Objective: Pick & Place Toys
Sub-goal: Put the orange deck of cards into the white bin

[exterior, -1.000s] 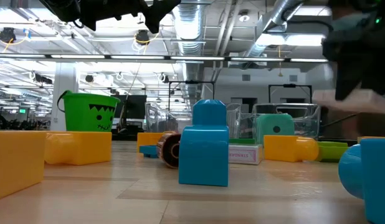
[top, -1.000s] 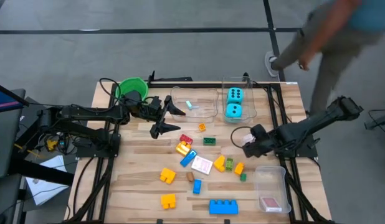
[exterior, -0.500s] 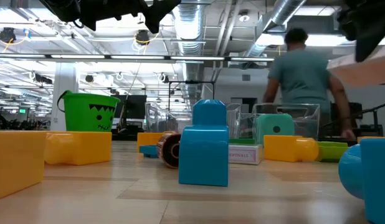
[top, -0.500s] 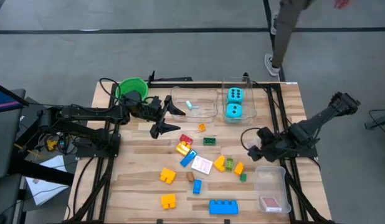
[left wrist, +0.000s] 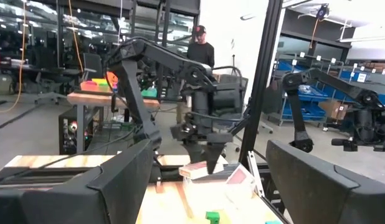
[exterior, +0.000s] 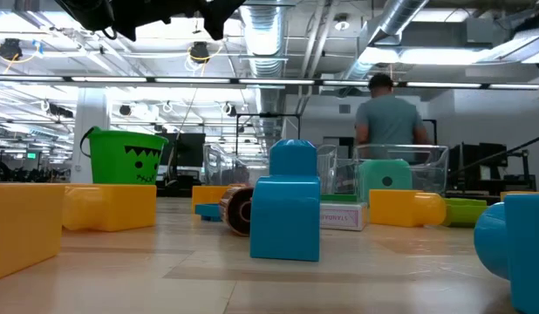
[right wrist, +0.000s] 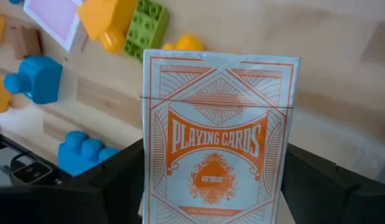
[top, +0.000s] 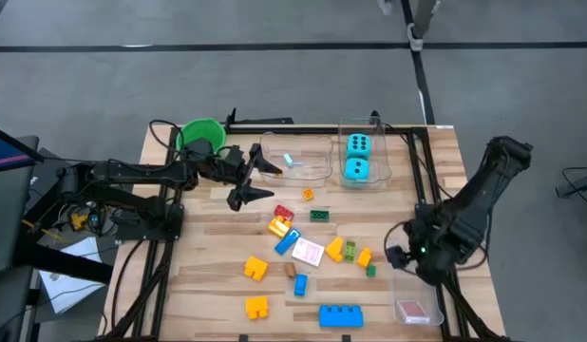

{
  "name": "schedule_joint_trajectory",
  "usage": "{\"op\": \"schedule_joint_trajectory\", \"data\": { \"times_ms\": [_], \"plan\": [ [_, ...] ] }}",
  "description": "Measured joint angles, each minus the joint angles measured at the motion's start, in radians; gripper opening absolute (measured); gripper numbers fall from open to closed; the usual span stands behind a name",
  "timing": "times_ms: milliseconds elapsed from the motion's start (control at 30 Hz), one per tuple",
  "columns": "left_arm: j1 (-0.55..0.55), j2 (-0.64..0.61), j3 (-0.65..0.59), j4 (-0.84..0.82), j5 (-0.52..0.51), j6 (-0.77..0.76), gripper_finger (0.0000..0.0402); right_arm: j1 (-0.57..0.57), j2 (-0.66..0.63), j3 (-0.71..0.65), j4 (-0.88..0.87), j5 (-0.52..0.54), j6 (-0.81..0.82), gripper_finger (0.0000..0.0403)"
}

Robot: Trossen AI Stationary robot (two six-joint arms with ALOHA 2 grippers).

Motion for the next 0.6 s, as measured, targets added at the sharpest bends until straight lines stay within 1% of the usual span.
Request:
{"op": "schedule_joint_trajectory", "data": {
  "times_ms": [133,200,367,500,600],
  "plan": [
    [0.000,0.000,0.000,0.029,0.000,0.000,0.0310,0.063,0.084,0.076,-0.042,0.005,0.099,0.0297],
    [0.000,0.000,0.000,0.037,0.000,0.000,0.0310,0.082,0.131,0.113,-0.056,-0.020,0.117,0.0297],
    [0.000,0.000,0.000,0.057,0.000,-0.001,0.0310,0.084,0.236,0.191,-0.084,-0.071,0.123,0.0297],
    [0.000,0.000,0.000,0.060,0.000,-0.007,0.0310,0.084,0.295,0.236,-0.103,-0.110,0.129,0.0297],
    [0.000,0.000,0.000,0.061,0.000,-0.012,0.0310,0.087,0.329,0.268,-0.140,-0.160,0.130,0.0297]
  ]
}}
